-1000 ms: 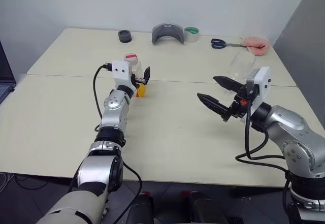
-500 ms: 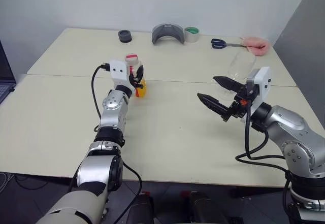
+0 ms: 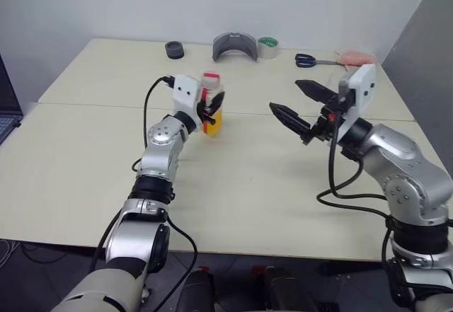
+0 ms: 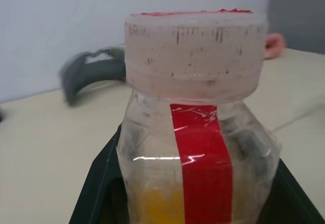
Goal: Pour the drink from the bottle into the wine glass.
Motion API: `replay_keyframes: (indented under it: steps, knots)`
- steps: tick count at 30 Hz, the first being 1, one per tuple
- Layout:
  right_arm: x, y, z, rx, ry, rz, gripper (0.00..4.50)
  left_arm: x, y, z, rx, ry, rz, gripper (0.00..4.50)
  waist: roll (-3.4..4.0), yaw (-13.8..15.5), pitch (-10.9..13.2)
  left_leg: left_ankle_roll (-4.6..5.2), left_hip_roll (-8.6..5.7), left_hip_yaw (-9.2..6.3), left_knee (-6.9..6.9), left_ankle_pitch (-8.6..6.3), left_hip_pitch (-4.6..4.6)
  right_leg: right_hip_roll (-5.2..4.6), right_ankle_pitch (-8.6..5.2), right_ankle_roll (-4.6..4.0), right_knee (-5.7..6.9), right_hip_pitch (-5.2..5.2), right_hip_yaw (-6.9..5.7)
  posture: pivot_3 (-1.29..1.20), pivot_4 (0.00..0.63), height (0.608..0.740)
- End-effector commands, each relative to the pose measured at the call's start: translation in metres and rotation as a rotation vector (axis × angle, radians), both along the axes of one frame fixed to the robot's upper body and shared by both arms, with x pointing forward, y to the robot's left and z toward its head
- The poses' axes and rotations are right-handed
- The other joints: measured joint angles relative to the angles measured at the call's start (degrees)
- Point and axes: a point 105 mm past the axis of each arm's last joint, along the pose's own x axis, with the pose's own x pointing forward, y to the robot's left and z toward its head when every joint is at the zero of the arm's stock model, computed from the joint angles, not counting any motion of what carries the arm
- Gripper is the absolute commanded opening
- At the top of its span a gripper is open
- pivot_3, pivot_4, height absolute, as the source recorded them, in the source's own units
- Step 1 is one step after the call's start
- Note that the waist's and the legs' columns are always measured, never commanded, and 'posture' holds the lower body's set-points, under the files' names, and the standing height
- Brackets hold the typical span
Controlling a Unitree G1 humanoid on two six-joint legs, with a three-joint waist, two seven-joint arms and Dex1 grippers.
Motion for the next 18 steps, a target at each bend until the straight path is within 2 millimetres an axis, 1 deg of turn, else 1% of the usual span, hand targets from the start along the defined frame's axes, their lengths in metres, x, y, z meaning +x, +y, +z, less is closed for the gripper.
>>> replay_keyframes:
  steps: [1,3,6,8,12,15,18]
  knots:
    - [0.0,0.01,0.013,0.029,-0.04,-0.002,4.5,-0.023,-0.031,0.022,-0.029,-0.061,-0.197,1.77,0.0,0.1,0.0,0.0,0.0,0.01,0.01,0.0,-0.01,0.0,0.0,0.0,0.0,0.0,0.01,0.0,0.15,0.74]
    - [0.002,0.014,0.014,0.049,-0.038,-0.013,4.5,-0.031,-0.041,0.024,-0.042,-0.048,-0.259,1.77,0.01,0.0,0.0,0.0,0.0,0.01,0.02,0.0,0.0,0.0,0.0,0.0,0.0,0.0,0.02,0.0,0.15,0.74]
    - [0.005,0.015,0.014,0.06,-0.033,-0.034,4.5,-0.039,-0.053,0.031,-0.076,-0.035,-0.332,1.77,0.01,0.0,0.0,0.01,0.01,-0.01,0.02,0.0,0.0,0.01,0.0,0.0,0.01,-0.01,0.02,0.0,0.15,0.74]
    - [0.006,0.016,0.013,0.064,-0.032,-0.047,4.5,-0.046,-0.061,0.032,-0.065,-0.032,-0.395,1.77,0.01,0.0,0.0,0.01,0.0,0.0,0.02,0.0,0.0,0.02,0.0,0.0,0.0,-0.01,0.03,0.0,0.15,0.74]
    - [0.006,0.014,0.013,0.064,-0.034,-0.061,4.5,-0.052,-0.065,0.026,-0.019,-0.026,-0.435,1.77,0.01,0.1,0.0,0.01,0.0,-0.01,0.01,0.0,-0.01,0.02,0.0,0.0,-0.01,-0.01,0.02,0.0,0.15,0.74]
    - [0.006,0.015,0.011,0.056,-0.029,-0.061,4.5,-0.054,-0.065,0.026,-0.01,-0.022,-0.455,1.77,0.02,0.1,0.0,0.01,0.01,-0.01,0.01,0.0,0.0,0.02,0.0,0.0,0.0,-0.01,0.03,0.0,0.15,0.74]
    - [0.006,0.019,0.011,0.054,-0.03,-0.057,4.5,-0.059,-0.069,0.022,0.041,-0.026,-0.488,1.77,0.02,0.0,0.0,0.01,0.01,0.0,0.01,-0.01,0.0,0.03,0.0,0.0,0.0,-0.02,0.04,0.0,0.15,0.74]
